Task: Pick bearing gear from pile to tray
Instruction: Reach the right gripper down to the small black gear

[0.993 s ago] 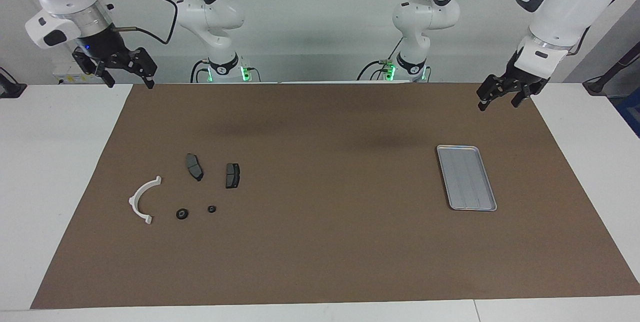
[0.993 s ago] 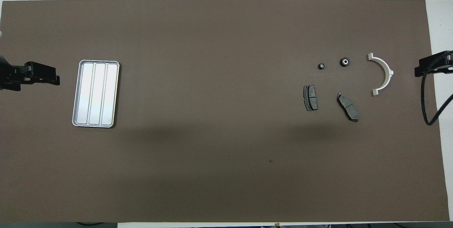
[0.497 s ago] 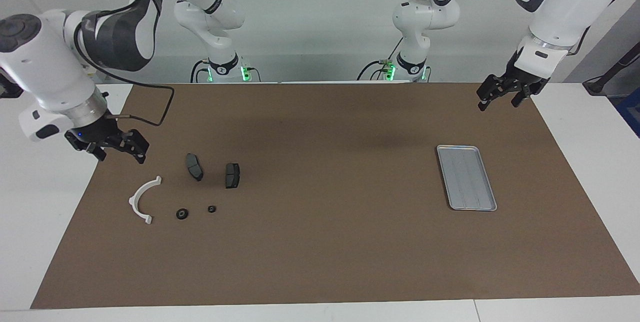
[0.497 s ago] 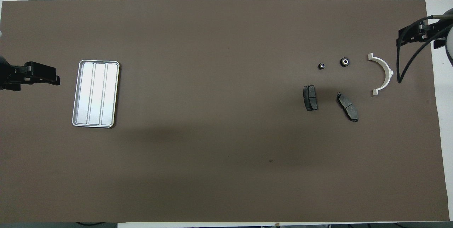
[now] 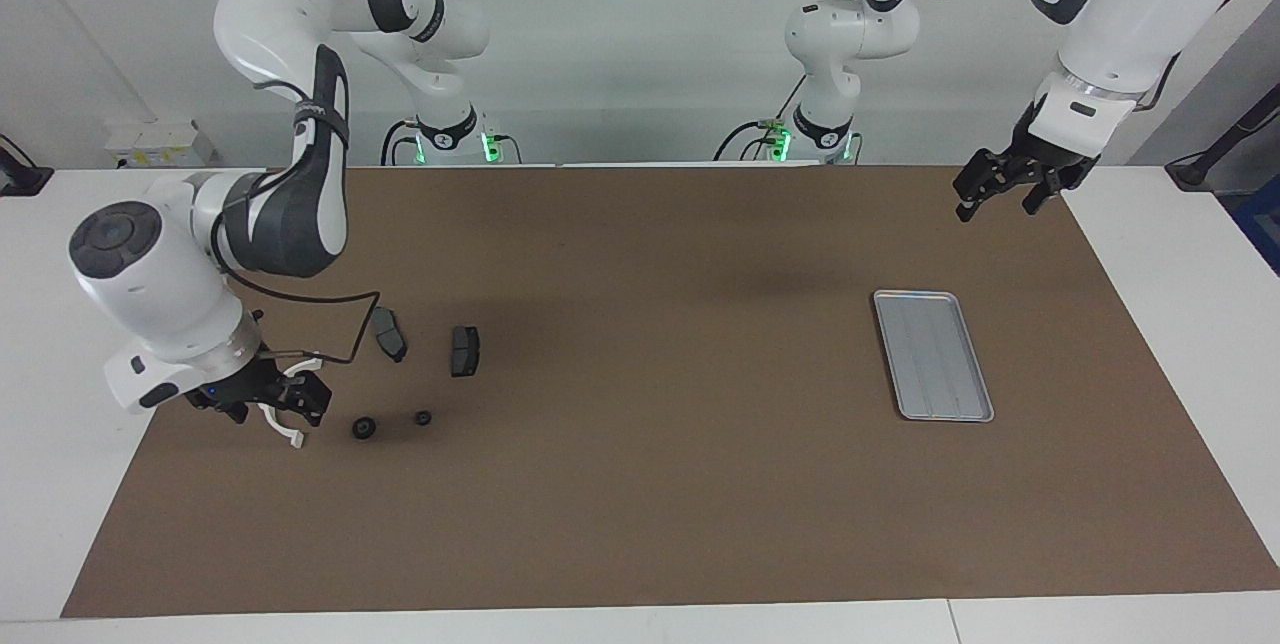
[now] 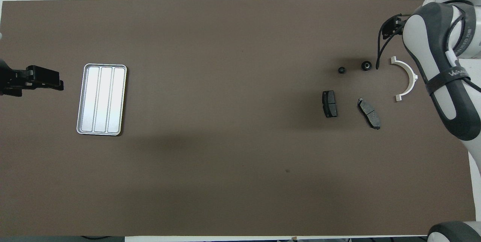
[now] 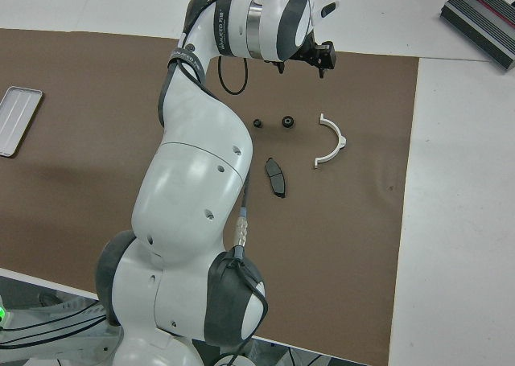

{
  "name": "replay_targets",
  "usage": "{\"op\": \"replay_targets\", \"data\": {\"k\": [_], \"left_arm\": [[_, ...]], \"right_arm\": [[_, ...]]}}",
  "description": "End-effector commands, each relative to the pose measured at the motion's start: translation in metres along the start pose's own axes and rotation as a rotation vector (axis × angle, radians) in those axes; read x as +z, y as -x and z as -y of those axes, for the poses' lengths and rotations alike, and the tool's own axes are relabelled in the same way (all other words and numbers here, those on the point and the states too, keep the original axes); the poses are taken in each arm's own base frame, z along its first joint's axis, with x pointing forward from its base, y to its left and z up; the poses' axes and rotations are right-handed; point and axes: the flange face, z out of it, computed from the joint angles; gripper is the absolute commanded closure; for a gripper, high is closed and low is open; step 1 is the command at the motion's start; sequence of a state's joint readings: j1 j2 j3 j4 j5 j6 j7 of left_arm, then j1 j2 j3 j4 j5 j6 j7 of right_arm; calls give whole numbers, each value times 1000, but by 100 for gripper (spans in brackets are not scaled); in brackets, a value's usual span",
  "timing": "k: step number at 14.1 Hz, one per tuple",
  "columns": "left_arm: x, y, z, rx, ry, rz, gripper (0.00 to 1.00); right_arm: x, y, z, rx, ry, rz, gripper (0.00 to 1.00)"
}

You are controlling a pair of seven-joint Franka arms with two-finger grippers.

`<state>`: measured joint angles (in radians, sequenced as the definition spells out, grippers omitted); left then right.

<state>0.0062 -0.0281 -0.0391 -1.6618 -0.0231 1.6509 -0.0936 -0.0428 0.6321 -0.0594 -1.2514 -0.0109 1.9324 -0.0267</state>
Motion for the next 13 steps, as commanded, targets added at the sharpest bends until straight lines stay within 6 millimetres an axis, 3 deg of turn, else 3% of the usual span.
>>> {"op": "replay_targets", "data": {"k": [1, 7, 9, 13], "left_arm": [[-1, 1, 0, 7, 16, 14, 0], [-1, 1, 0, 7, 16, 14, 0], [-1, 1, 0, 7, 16, 12, 0], [-1, 1, 0, 7, 16, 14, 0]], "right_arm": [[19, -11, 17, -3, -8, -9, 0], [35, -11, 32, -8, -18, -9, 1], [56, -2, 32, -14, -18, 15, 1], [68, 14, 31, -18, -20, 70, 3]]}}
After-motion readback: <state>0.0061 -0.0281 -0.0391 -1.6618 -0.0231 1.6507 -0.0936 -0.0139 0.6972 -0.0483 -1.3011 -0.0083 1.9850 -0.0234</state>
